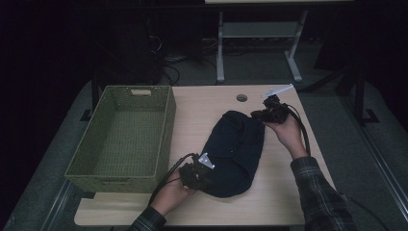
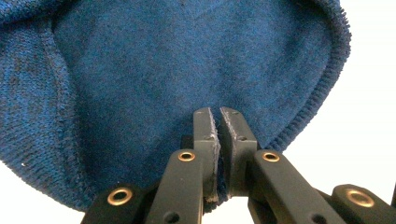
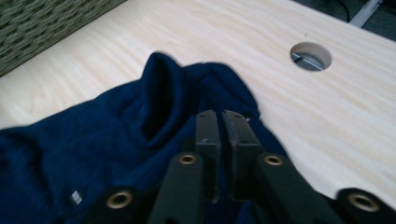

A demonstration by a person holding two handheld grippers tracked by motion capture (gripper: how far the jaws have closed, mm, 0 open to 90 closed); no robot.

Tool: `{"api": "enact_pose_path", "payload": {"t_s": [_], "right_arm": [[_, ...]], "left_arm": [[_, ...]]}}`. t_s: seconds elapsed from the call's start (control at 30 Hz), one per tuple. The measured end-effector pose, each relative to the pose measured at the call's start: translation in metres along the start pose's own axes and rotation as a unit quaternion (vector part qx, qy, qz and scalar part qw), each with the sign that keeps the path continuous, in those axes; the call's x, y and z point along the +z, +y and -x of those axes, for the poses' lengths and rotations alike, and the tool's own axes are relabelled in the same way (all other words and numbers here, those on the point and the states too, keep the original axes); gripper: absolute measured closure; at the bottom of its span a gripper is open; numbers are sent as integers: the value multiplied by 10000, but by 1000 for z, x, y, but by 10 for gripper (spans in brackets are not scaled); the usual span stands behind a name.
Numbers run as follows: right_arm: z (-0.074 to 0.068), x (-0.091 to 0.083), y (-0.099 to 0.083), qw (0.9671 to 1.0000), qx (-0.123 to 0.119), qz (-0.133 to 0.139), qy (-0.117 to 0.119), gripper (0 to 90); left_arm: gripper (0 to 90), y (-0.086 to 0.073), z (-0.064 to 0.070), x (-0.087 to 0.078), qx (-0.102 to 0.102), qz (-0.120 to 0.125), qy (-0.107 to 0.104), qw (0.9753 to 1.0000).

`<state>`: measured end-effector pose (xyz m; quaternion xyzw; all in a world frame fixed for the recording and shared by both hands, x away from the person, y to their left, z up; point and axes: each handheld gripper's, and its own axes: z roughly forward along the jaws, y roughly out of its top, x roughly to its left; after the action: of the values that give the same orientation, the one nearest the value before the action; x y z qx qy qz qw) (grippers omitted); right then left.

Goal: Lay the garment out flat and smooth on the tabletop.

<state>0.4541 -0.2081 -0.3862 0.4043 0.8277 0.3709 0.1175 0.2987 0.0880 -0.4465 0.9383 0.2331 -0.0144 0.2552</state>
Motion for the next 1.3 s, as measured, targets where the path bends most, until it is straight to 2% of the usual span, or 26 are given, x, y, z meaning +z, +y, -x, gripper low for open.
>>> {"api": "enact_pose_path", "payload": {"t_s": [0.07, 0.33, 0.63, 0.83, 1.1, 1.3], "right_arm": [[-5, -5, -6, 10000, -30, -66, 15, 896], [-23, -25, -25, 9998, -120, -50, 156, 900], [-44, -39, -53, 9994, -152, -79, 314, 900], [-58, -38, -75, 9988, -125, -136, 446, 900], [-79, -33, -108, 9981, -152, -227, 561, 900], [-90, -31, -119, 9971, -159, -268, 700, 900]], "left_arm": [[852, 0, 0, 0, 1, 9, 3, 10000], [852, 0, 0, 0, -19, 21, 2, 10000], [853, 0, 0, 1, -54, 41, -8, 10000], [853, 0, -1, 0, 4, 8, 3, 10000], [853, 0, -2, 0, -47, -11, -51, 10000], [853, 0, -2, 0, -49, -12, -58, 10000]]}}
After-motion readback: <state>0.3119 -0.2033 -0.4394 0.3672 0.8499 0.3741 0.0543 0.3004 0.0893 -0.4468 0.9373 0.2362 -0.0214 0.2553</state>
